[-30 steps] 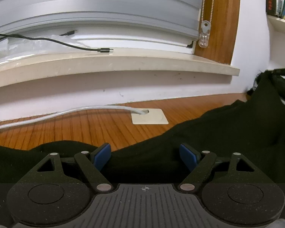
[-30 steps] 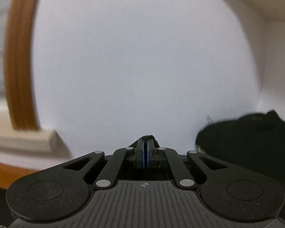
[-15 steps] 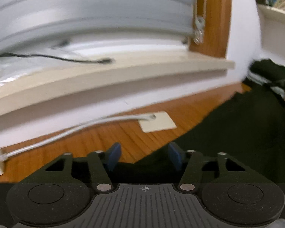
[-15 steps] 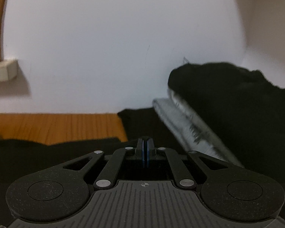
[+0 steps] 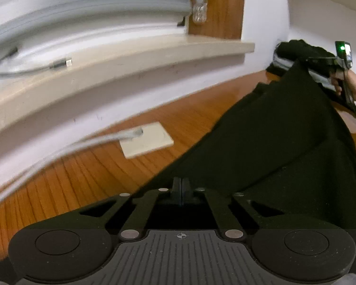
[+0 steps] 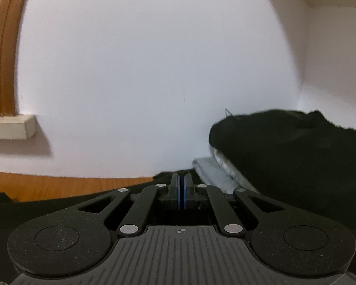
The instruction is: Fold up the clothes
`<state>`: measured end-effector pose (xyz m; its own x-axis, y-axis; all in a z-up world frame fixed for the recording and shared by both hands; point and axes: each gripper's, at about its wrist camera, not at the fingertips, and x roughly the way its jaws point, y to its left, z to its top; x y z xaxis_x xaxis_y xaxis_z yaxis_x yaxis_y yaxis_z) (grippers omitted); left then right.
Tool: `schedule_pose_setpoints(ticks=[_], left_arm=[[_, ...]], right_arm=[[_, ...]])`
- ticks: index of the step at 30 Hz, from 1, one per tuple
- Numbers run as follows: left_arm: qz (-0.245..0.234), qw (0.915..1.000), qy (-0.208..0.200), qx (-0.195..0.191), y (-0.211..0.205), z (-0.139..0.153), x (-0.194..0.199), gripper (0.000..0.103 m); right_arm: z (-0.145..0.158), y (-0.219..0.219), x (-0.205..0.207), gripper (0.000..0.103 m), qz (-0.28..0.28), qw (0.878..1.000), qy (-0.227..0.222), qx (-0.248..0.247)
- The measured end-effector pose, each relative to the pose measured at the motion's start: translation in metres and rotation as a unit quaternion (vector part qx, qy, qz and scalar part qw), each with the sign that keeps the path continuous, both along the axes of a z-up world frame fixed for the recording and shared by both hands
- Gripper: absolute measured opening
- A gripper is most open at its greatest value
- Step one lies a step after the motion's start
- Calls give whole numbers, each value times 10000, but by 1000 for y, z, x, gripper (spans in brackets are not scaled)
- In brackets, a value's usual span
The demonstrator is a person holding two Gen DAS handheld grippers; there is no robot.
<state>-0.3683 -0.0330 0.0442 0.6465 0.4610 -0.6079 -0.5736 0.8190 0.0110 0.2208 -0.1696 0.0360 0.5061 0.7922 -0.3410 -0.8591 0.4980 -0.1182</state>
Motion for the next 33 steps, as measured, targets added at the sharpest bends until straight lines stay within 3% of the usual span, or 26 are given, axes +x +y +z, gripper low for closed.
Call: schedule_pose_setpoints(ticks=[3,6,9,11,15,16,19,23,25,27,33], left_arm=[[279,9973,-621,283,-5,24,-19,0],[898,9877,-1052,726,-4,44,-33,0],[938,9916,-721,529,4,33,-23,0],[730,9958,-524,183,7,20,-15,3],[420,9986,-310,-7,6,9,-1,54],[325,9991,-260,-50,5,7,2,61],[16,9995,-107,-296,7,-1,12,65],[1,9997,34,-245,4,-8,18,60],[10,9998,12,-208,1,-9,17,29],[31,9999,-16,-122,-2,-10,16,5],[8,9974,-479,530,-39,11,-5,3]], right_arm=[[7,-2,-2,3,4,9999,-56,137],[11,6,-3,3,-56,9997,-43,251],[6,21,-5,3,-184,9997,-113,146],[0,30,-10,3,-207,9995,-227,10],[-13,31,-9,3,-166,9996,-107,-218],[-18,31,-8,4,-176,9994,-81,-281],[-29,30,-1,4,-197,9991,36,-386],[-30,22,4,4,-119,9996,99,-240],[-24,12,7,4,-67,9999,130,-10],[-14,-5,4,4,13,9993,202,316],[18,-79,-7,3,190,9917,221,1253]])
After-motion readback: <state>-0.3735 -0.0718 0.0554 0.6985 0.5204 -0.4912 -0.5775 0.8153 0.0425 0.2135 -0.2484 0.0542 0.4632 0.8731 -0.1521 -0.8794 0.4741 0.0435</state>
